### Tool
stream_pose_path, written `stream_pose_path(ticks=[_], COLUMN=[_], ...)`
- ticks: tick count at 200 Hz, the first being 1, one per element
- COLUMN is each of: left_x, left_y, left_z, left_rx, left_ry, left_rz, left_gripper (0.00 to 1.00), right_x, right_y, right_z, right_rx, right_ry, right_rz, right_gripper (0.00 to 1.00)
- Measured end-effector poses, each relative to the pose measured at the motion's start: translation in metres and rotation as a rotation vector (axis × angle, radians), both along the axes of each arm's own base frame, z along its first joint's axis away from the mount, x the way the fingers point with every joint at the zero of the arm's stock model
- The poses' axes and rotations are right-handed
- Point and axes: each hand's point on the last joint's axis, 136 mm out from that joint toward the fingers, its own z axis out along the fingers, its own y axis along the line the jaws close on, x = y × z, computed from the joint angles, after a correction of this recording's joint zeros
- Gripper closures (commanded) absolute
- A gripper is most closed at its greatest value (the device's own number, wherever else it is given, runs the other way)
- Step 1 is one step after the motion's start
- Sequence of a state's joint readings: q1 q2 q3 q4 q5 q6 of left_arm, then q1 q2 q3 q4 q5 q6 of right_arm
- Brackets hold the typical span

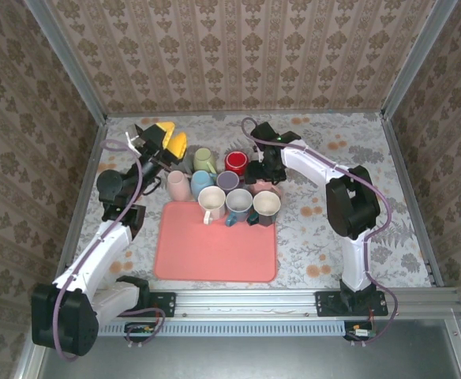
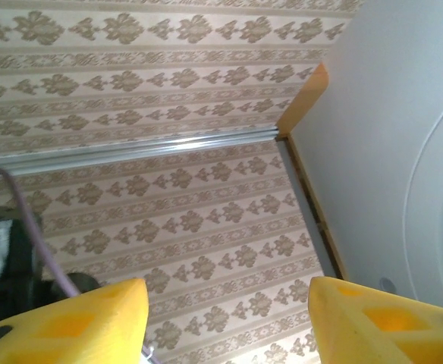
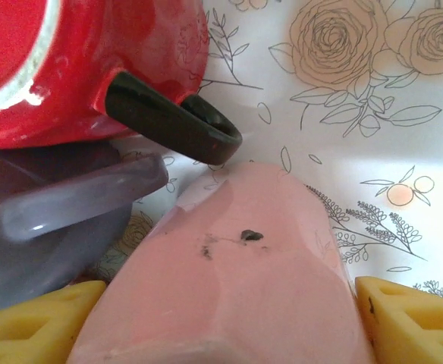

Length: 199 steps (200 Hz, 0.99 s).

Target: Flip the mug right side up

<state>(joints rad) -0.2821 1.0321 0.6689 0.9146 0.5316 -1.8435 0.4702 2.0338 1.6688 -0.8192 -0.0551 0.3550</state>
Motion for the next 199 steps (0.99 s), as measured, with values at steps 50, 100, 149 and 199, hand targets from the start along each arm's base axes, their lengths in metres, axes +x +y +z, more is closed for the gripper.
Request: stream_pose_path(ticks=[50,100,149,199], left_x=[0.002,0.008,-0.032,-0.064], left_y=[-0.013,-0.013,-0.063,-0.103], left_z=[-0.011,-0.073,-0.114,-0.116], left_rx=[0.178,0.548,0.823,0.854], left_ry=[0.015,0.123,-0.009,-0.263], left_rz=[-0.024,0.045,-0.099,-0.229], left_gripper=[0.15,0.00,0.02,0.08], right_x=[0.007,0.012,-0.009,-0.034], right_y=[-0.020,-0.058,-0.052,-0.031], right_z=[0.006,0.082,0.194,0.244], right_rx=[-0.039,-0.027,0.273,0.777], right_ry=[-0.028,-0.194,-0.418,-0.419], right_rz=[-0.044,-0.131,-0.217,-0.362], right_gripper=[0.48,0.50,0.51,0.57])
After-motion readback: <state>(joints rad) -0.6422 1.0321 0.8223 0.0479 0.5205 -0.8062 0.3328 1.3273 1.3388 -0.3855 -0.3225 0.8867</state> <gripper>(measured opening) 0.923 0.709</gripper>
